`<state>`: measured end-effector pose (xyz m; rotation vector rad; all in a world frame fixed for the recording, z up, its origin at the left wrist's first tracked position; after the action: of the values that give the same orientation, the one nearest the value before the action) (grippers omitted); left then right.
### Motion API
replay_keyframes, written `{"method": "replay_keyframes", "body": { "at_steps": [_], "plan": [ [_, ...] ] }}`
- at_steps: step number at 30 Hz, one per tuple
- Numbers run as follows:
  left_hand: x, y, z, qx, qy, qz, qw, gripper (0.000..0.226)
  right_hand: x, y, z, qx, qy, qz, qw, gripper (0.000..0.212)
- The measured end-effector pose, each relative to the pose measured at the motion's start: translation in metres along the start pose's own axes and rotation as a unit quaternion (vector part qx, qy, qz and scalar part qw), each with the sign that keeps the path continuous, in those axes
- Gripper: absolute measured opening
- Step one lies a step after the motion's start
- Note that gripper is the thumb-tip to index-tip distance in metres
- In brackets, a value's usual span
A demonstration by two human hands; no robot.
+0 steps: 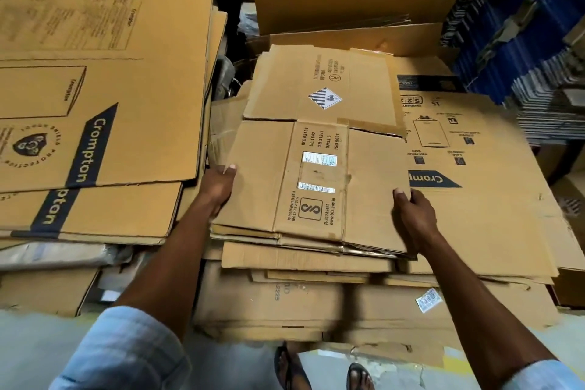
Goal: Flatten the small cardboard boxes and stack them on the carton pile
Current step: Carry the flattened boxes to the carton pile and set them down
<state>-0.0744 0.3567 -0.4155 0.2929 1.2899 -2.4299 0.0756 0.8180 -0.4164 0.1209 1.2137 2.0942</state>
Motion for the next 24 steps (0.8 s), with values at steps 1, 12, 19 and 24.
{"method": "replay_keyframes", "body": {
  "at_steps": [1,12,19,24],
  "plan": [
    [-0.004,0.003,0.001,-0.016,-0.009,-0.002,1.0,0.053,0.001,0.004,0.002,0.015,0.004,0.004,1.0,0.041],
    [-0.028,0.025,-0.002,-0.065,-0.041,0.018,0.997,0.044,0.019,0.013,0.003,-0.036,0.048,0.049,0.997,0.035],
    [-0.032,0.023,-0.008,0.033,-0.015,-0.008,0.999,0.054,-0.002,0.017,-0.003,-0.127,-0.012,0.115,0.985,0.038],
    [-0.058,0.025,-0.006,0.137,0.007,-0.025,0.99,0.071,-0.021,0.02,-0.002,-0.27,-0.049,0.122,0.954,0.055]
  ]
}}
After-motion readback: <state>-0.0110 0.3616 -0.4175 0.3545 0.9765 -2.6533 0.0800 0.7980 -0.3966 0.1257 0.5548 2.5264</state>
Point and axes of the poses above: each hand's wrist, its own x-axis towards the middle knuckle, its own z-axis out of the back of the hand, y = z × x, the point moved 8 cm from there along x, towards the middle knuckle, and after that the axes turned 4 degrees about -y, right-handed, at the moved point
